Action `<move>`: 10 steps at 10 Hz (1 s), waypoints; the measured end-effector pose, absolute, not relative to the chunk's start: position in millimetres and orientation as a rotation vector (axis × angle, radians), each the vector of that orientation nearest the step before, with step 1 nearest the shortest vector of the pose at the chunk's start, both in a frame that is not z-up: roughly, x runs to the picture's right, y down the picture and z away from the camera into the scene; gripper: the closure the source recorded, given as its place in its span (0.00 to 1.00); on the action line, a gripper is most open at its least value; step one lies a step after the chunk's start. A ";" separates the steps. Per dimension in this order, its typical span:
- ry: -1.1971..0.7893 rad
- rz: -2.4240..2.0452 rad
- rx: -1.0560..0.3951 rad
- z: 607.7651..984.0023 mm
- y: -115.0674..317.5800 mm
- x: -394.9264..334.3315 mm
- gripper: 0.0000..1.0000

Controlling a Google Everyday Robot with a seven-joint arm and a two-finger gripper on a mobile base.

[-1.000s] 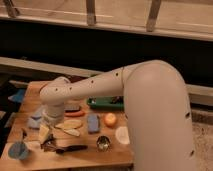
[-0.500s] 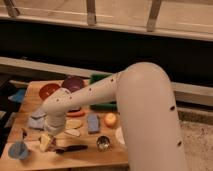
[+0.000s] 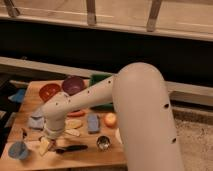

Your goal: Place brush in purple bowl

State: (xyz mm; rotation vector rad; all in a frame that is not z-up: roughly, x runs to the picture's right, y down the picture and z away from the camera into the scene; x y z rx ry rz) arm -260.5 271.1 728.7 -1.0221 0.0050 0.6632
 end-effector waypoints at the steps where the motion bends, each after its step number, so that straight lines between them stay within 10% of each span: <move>1: 0.003 0.664 -1.016 728.5 274.0 -263.4 0.20; 7: 0.047 0.717 -0.958 745.3 301.5 -277.1 0.23; 10: 0.050 0.734 -0.961 749.5 302.1 -275.5 0.53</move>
